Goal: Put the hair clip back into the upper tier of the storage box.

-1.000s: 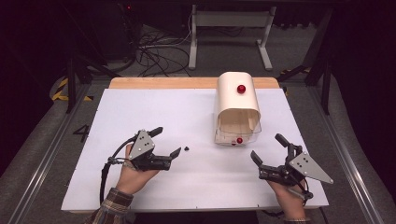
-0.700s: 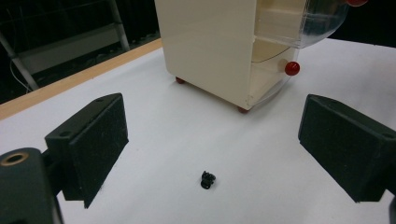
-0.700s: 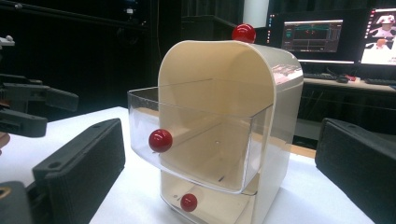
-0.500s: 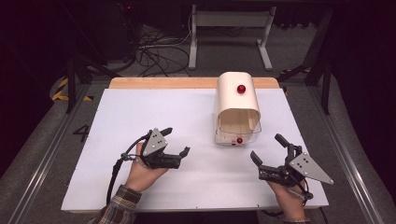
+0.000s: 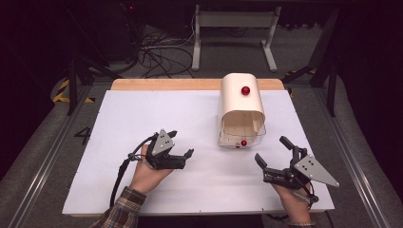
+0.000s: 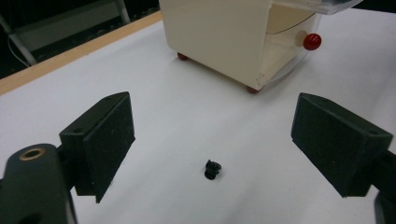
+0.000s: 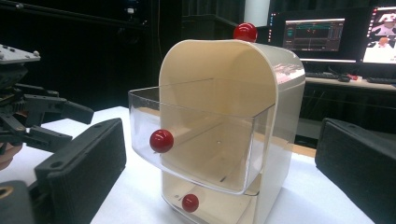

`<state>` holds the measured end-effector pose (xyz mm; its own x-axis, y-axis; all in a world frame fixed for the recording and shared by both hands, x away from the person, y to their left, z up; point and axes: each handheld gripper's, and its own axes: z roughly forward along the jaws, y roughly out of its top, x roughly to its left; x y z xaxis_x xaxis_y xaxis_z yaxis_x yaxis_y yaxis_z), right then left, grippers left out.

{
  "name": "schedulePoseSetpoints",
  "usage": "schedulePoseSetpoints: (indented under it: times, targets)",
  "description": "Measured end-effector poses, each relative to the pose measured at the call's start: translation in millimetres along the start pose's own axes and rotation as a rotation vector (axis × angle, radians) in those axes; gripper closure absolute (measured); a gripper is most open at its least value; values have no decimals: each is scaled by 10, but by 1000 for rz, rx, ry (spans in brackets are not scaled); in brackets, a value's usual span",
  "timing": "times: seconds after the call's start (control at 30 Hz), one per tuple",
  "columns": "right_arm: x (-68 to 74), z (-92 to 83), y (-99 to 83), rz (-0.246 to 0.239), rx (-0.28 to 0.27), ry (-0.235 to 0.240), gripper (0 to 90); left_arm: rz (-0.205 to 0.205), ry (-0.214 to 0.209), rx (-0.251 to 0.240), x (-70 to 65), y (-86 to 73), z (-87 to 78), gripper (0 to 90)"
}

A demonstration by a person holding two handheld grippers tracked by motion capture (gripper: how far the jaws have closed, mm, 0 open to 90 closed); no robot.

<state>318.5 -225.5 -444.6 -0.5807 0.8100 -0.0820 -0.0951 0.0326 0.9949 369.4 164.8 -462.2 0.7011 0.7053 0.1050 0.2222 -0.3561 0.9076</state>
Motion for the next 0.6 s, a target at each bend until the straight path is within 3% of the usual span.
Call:
schedulePoseSetpoints:
  times: [0.6]
  targets:
    - [-11, 8, 4, 12, -1, 4, 26, -7, 5, 127, 12, -40, 173, 198]
